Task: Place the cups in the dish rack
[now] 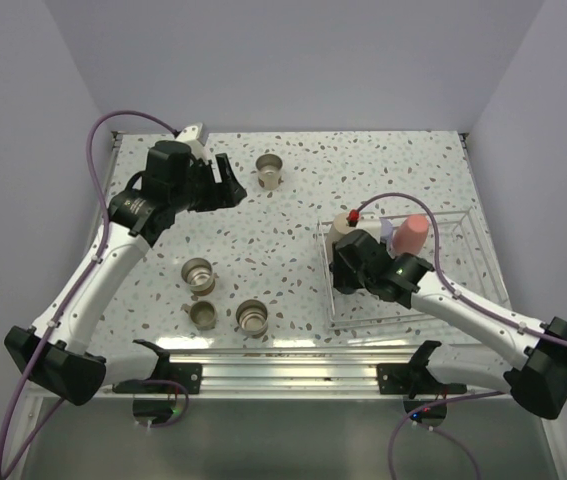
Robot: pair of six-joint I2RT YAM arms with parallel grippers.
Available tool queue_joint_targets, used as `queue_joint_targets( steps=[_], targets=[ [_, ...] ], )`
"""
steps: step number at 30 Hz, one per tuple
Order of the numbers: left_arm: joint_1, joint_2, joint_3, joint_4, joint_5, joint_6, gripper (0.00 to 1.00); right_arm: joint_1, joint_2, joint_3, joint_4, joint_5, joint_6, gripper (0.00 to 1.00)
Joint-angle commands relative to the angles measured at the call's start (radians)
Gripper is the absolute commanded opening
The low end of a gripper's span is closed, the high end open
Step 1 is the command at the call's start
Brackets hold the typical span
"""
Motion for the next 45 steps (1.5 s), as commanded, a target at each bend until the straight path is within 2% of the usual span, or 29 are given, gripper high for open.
queue_joint_targets(
  steps=[1, 7, 9, 11, 12, 13, 15, 18, 23, 24, 25, 27, 38, 40, 42, 45],
  targets=[
    [0.008, 0.007, 0.038, 0.022, -0.001, 0.025, 0.76, 0.014, 0.025, -0.01, 0.06, 0.106, 0.043, 0.0],
    [0.008, 0.007, 0.033, 0.024, 0.001, 0.025, 0.76, 0.044, 0.048, -0.027, 0.047, 0.113, 0.084, 0.0],
    [0.008, 0.004, 0.032, 0.024, 0.001, 0.025, 0.76, 0.045, 0.057, -0.027, 0.048, 0.102, 0.087, 0.04],
    [0.008, 0.0, 0.027, 0.027, 0.003, 0.024, 0.76, 0.05, 0.067, -0.023, 0.042, 0.088, 0.09, 0.14],
    [0.008, 0.0, 0.024, 0.027, 0.004, 0.024, 0.76, 0.051, 0.071, -0.021, 0.042, 0.083, 0.092, 0.26],
    [0.008, -0.005, 0.018, 0.03, 0.004, 0.022, 0.76, 0.054, 0.073, -0.02, 0.039, 0.082, 0.089, 0.31],
    [0.008, -0.014, 0.007, 0.033, 0.004, 0.019, 0.76, 0.059, 0.073, -0.016, 0.031, 0.077, 0.092, 0.49],
    [0.008, -0.023, -0.005, 0.033, 0.003, 0.019, 0.76, 0.062, 0.062, -0.007, 0.021, 0.074, 0.092, 0.64],
    [0.007, -0.03, -0.011, 0.022, -0.007, 0.024, 0.76, 0.065, 0.038, 0.022, -0.01, 0.079, 0.09, 0.78],
    [0.007, -0.028, -0.013, 0.019, -0.007, 0.024, 0.76, 0.064, 0.036, 0.026, -0.021, 0.077, 0.09, 0.84],
    [0.008, -0.028, -0.013, 0.016, -0.008, 0.024, 0.76, 0.067, 0.028, 0.039, -0.025, 0.077, 0.09, 0.94],
    [0.008, -0.031, -0.013, 0.016, -0.008, 0.022, 0.76, 0.067, 0.019, 0.049, -0.042, 0.076, 0.09, 0.98],
    [0.008, -0.04, 0.0, -0.057, -0.071, 0.03, 0.76, 0.067, -0.096, 0.195, -0.16, 0.1, 0.081, 0.98],
    [0.008, -0.019, 0.012, -0.172, -0.204, 0.016, 0.75, 0.067, -0.108, 0.256, -0.205, 0.122, 0.081, 0.99],
    [0.008, -0.002, 0.004, -0.264, -0.261, -0.002, 0.74, 0.067, -0.125, 0.298, -0.243, 0.132, 0.079, 0.99],
    [0.008, -0.013, -0.051, -0.319, -0.315, -0.024, 0.71, 0.068, -0.143, 0.4, -0.291, 0.137, 0.072, 0.99]
  ],
)
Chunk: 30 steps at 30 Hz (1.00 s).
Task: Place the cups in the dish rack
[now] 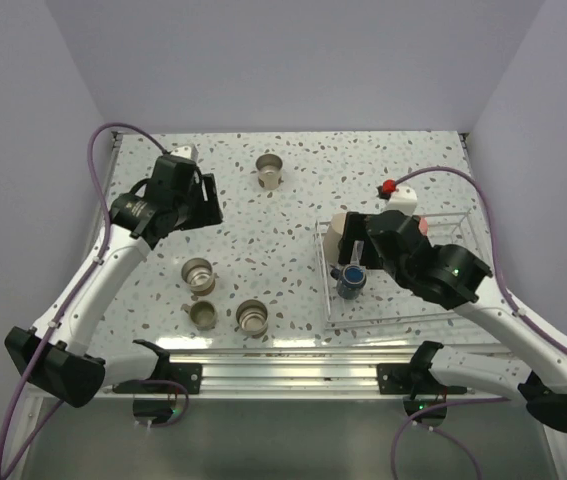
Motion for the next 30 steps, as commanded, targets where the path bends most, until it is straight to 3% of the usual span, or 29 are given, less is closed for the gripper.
queue_joint_targets(
  steps=[1, 5, 17, 24, 30],
  targets=[
    [0.008, -0.011, -0.047, -0.146, -0.133, -0.025, 0.7, 0.005, -0.035, 0.12, -0.091, 0.045, 0.006, 0.99],
    [0.008, -0.065, -0.143, -0.186, -0.159, -0.111, 0.61, 0.005, -0.049, 0.197, -0.149, 0.051, 0.003, 0.98],
    [0.008, -0.186, -0.484, -0.098, -0.139, -0.304, 0.6, 0.005, -0.087, 0.235, -0.229, 0.023, -0.002, 0.98],
    [0.011, -0.165, -0.548, 0.03, -0.189, -0.353, 0.55, 0.005, -0.092, 0.24, -0.246, 0.003, -0.02, 0.99],
    [0.015, -0.139, -0.571, 0.079, -0.232, -0.363, 0.45, 0.005, -0.098, 0.25, -0.273, 0.006, -0.033, 0.98]
  ],
)
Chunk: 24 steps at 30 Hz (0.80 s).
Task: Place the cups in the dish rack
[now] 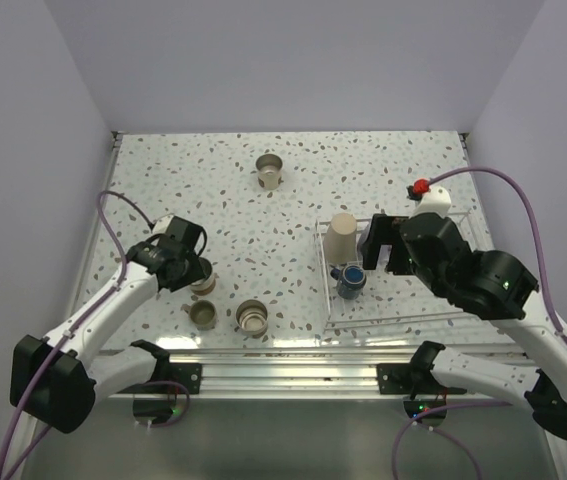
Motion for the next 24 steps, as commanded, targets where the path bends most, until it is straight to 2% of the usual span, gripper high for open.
queue_joint_targets(
  steps=[1, 3, 6, 9, 10, 14, 16, 17, 19, 20, 22, 24],
  targets=[
    [0.013, 0.016, -0.015, 0.079, -0.06, -0.037, 0.45, 0.004, -0.012, 0.045, -0.036, 0.003, -0.021, 0.98],
    [0.014, 0.033, -0.023, 0.083, -0.059, -0.038, 0.44, 0.004, -0.009, 0.052, -0.045, 0.007, -0.026, 0.99],
    [0.016, 0.039, -0.049, 0.108, -0.039, -0.039, 0.37, 0.005, -0.006, 0.058, -0.049, 0.016, -0.036, 0.98],
    [0.016, 0.038, -0.073, 0.151, -0.014, -0.035, 0.21, 0.005, -0.002, 0.063, -0.048, 0.021, -0.044, 0.99],
    [0.016, 0.042, -0.067, 0.162, -0.005, -0.022, 0.0, 0.005, 0.003, 0.066, -0.046, 0.023, -0.046, 0.99],
    [0.016, 0.007, 0.049, 0.186, 0.033, 0.01, 0.0, 0.005, 0.047, 0.118, -0.052, 0.062, -0.101, 0.99],
    [0.016, -0.023, 0.153, 0.24, 0.087, 0.058, 0.0, 0.005, 0.107, 0.245, -0.078, 0.111, -0.125, 0.99],
    [0.016, -0.027, 0.19, 0.267, 0.119, 0.073, 0.0, 0.004, 0.129, 0.245, -0.08, 0.112, -0.132, 0.99],
    [0.017, -0.022, 0.288, 0.338, 0.263, 0.095, 0.0, 0.004, 0.181, 0.378, -0.069, 0.072, -0.145, 0.99],
    [0.017, -0.014, 0.316, 0.432, 0.399, 0.092, 0.0, 0.001, 0.23, 0.472, -0.044, -0.012, -0.144, 0.99],
    [0.017, 0.013, 0.362, 0.558, 0.547, 0.029, 0.0, -0.013, 0.285, 0.555, 0.006, -0.145, -0.135, 0.99],
    [0.017, 0.021, 0.353, 0.822, 0.729, -0.059, 0.0, -0.051, 0.345, 0.674, 0.065, -0.324, -0.087, 0.99]
  ],
)
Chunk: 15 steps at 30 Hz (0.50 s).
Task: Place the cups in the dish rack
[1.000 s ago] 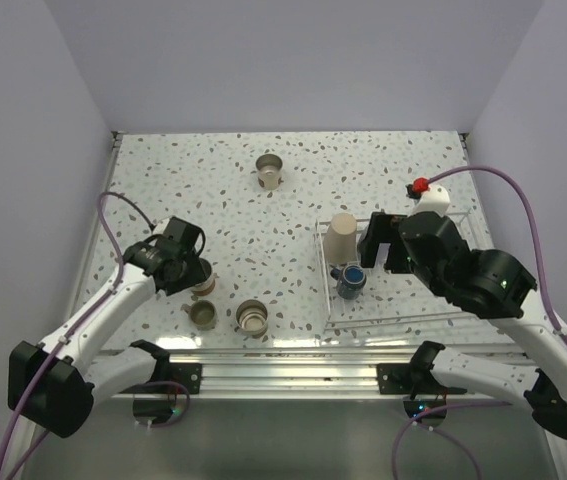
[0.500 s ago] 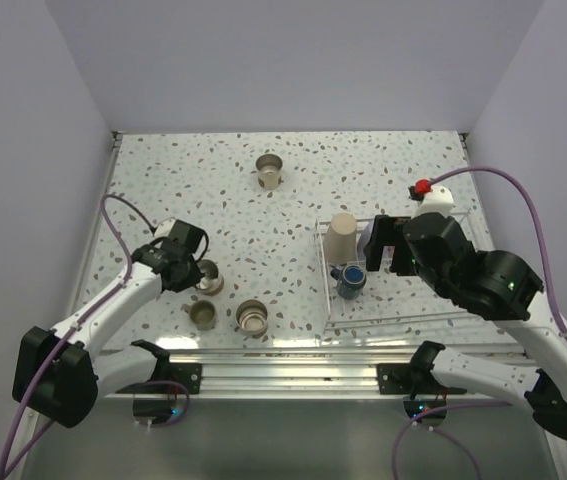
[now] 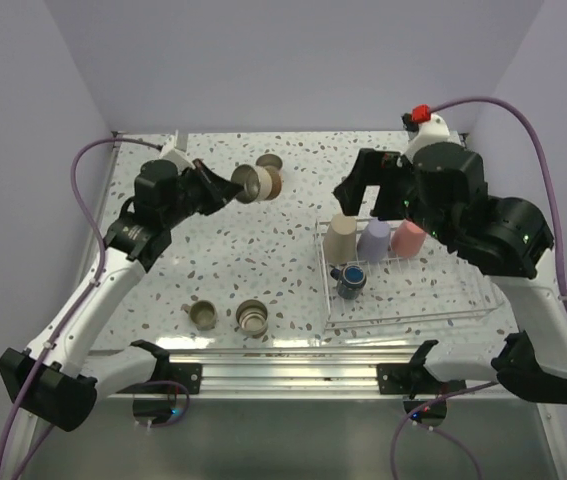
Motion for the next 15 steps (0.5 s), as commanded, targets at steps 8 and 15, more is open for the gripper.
queue_joint_targets(
  steps=[8, 15],
  targets=[
    [0.002, 0.128, -0.134, 1.49, 0.533, -0.664, 0.0, -0.35, 0.136, 0.027, 0.667, -0.823, 0.458, 0.99],
    [0.0, 0.151, -0.164, 1.678, 0.47, -0.752, 0.0, -0.352, 0.147, -0.048, 0.848, -0.866, 0.589, 0.99]
  ],
)
